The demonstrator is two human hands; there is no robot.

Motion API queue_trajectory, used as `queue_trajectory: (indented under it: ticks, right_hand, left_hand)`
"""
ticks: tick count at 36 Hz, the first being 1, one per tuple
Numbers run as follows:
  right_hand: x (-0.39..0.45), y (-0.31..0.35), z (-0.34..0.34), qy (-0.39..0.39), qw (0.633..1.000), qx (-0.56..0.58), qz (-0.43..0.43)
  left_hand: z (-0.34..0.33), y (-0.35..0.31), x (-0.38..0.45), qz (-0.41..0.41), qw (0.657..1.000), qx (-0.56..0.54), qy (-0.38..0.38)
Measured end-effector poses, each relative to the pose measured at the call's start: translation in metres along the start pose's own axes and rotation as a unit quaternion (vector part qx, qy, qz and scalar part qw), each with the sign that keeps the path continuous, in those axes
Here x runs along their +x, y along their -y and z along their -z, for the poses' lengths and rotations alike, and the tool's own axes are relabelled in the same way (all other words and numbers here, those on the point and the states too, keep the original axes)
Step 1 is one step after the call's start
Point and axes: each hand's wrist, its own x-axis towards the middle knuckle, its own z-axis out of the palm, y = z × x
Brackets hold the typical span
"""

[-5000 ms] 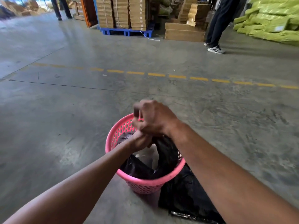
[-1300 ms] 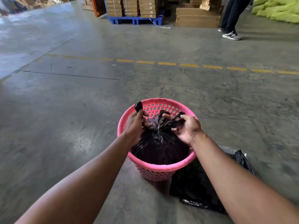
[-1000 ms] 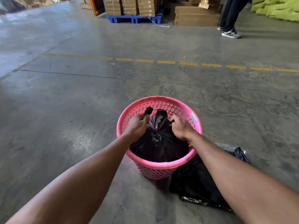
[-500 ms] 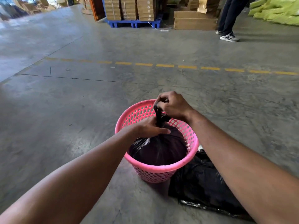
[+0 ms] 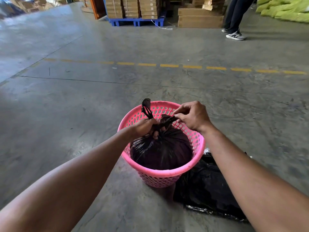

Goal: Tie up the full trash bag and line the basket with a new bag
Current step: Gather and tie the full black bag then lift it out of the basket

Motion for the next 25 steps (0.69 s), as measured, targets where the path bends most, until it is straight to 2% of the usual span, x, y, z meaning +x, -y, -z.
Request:
queue_trajectory:
  ticks: [3, 6, 8, 10, 13, 16, 20, 25]
  right_hand:
    - [-0.006, -0.008, 0.003, -0.01, 1.0, 0.003, -0.014]
    - [-0.015, -0.011, 0.0, -0.003, 0.998, 0.059, -0.032]
    - [-0.022, -0.011, -0.004, 0.07, 0.991, 0.104, -0.055]
    - [-0.034, -0.009, -0.015, 0.165, 0.978, 0.1, -0.076]
    - [-0.05, -0.013, -0.039, 0.217, 0.971, 0.051, -0.088]
    - [-0.057, -0.012, -0.056, 0.189, 0.977, -0.015, -0.093]
    - [-0.059, -0.006, -0.063, 0.164, 0.98, -0.067, -0.093]
    - [-0.051, -0.006, -0.067, 0.007, 0.998, -0.044, -0.037]
  left_hand:
    - [0.009, 0.006, 0.0, 0.012, 0.996, -0.086, -0.03]
    - [0.007, 0.006, 0.002, 0.043, 0.99, -0.132, -0.039]
    - [0.008, 0.006, 0.003, 0.06, 0.985, -0.16, -0.033]
    - [0.009, 0.006, 0.003, 0.074, 0.981, -0.179, -0.023]
    - [0.008, 0.004, 0.003, 0.102, 0.974, -0.202, -0.009]
    - [0.011, 0.005, 0.004, 0.122, 0.974, -0.191, -0.012]
    - [0.016, 0.003, 0.0, 0.107, 0.974, -0.2, -0.013]
    - [0.024, -0.018, -0.009, 0.077, 0.988, -0.117, 0.06]
